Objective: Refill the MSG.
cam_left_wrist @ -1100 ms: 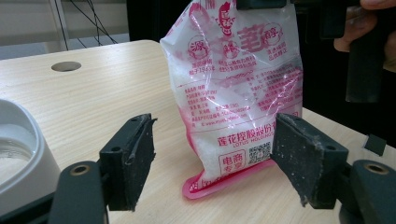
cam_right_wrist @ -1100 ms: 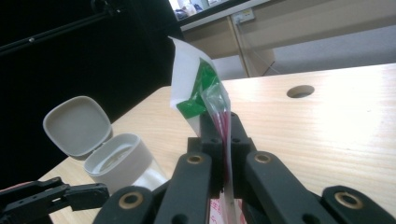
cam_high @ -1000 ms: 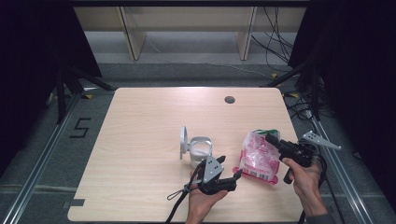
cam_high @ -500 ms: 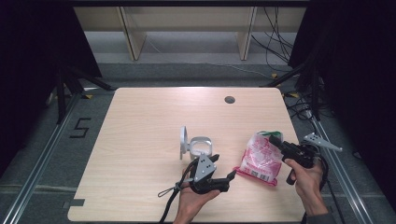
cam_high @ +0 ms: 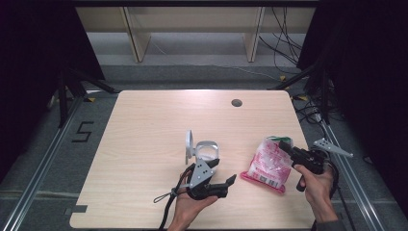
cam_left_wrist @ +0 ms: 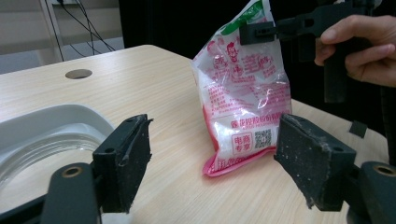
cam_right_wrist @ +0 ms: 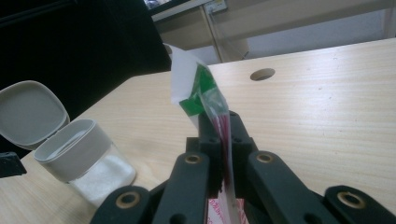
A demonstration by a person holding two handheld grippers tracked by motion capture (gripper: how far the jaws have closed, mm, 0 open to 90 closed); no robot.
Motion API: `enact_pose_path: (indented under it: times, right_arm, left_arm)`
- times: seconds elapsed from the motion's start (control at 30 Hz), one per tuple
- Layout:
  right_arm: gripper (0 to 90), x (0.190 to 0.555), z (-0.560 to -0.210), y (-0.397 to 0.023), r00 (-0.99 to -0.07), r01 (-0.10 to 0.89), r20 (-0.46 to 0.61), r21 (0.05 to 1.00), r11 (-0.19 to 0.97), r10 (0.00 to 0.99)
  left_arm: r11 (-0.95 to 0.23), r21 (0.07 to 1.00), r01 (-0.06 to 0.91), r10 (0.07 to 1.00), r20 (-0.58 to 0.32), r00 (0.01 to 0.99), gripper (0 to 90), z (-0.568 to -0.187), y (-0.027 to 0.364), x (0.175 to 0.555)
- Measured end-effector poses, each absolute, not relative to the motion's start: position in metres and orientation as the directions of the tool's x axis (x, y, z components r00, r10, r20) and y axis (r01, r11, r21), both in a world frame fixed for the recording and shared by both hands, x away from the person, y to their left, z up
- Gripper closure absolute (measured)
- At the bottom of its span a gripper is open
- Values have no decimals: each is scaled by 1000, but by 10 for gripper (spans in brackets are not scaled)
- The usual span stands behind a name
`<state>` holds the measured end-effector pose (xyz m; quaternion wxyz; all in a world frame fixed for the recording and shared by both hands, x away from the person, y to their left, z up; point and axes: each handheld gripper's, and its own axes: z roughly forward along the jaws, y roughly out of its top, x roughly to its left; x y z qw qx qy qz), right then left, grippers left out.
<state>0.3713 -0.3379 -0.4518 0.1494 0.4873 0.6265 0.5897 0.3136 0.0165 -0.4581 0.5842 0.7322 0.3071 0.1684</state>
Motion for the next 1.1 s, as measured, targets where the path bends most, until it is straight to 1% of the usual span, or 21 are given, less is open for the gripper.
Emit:
enact_pose_path:
  times: [0.03,0.07,0.1,0.17,0.2,0.27,0.37,0.4,0.43,0.53,0.6,0.67,0.73,0.8,0.93,1.0,1.03,1.1]
  right_arm:
    - [886,372,-453,-339,-483,424,372,891,-161,793]
    - [886,372,-453,-338,-475,430,384,886,-171,792]
    - [886,372,-453,-338,-477,429,376,888,-163,794]
    - [884,373,-452,-341,-483,420,337,899,-124,808]
    - [883,373,-454,-340,-488,405,339,904,-135,804]
    - [881,373,-454,-340,-487,407,339,903,-135,805]
    - [875,374,-454,-340,-472,408,321,905,-120,821]
    - [874,372,-453,-339,-454,434,325,894,-112,830]
    - [872,373,-454,-339,-469,414,317,904,-112,824]
    - [864,374,-455,-338,-477,403,321,907,-120,818]
    - [858,373,-454,-339,-466,411,311,905,-109,828]
    - [856,374,-455,-339,-475,410,311,906,-106,823]
    - [853,373,-455,-340,-461,436,321,894,-104,828]
    - [852,374,-455,-341,-459,424,288,902,-78,841]
    - [847,374,-456,-341,-441,431,273,900,-65,855]
    - [841,374,-455,-341,-436,440,275,896,-64,857]
    - [838,373,-455,-340,-434,448,292,891,-77,852]
    - [835,374,-457,-341,-446,417,272,906,-71,853]
  left_arm:
    - [-120,957,266,649,-127,750,259,-458,17,313]
    - [-122,953,278,644,-137,752,258,-456,18,312]
    - [-138,955,262,636,-117,763,259,-455,19,313]
    - [-164,950,265,644,-100,759,260,-453,19,310]
    - [-211,945,249,635,-61,770,260,-453,20,309]
    - [-228,944,236,637,-38,770,263,-454,26,306]
    - [-210,950,232,634,-49,771,263,-455,35,303]
    - [-216,947,238,640,-47,767,262,-456,38,301]
    - [-206,949,240,642,-54,765,261,-458,40,300]
    - [-218,942,254,646,-56,762,262,-462,44,298]
    - [-212,945,249,644,-56,763,263,-464,47,298]
    - [-226,941,251,645,-49,763,263,-464,50,297]
    - [-221,943,247,647,-48,761,263,-464,52,297]
    - [-221,939,265,658,-57,751,263,-464,55,295]
    - [-228,936,268,668,-49,742,275,-464,62,295]
    - [-222,938,266,673,-50,738,282,-465,66,297]
    - [-221,936,272,680,-52,732,283,-464,68,297]
    - [-215,937,276,688,-55,724,283,-463,73,298]
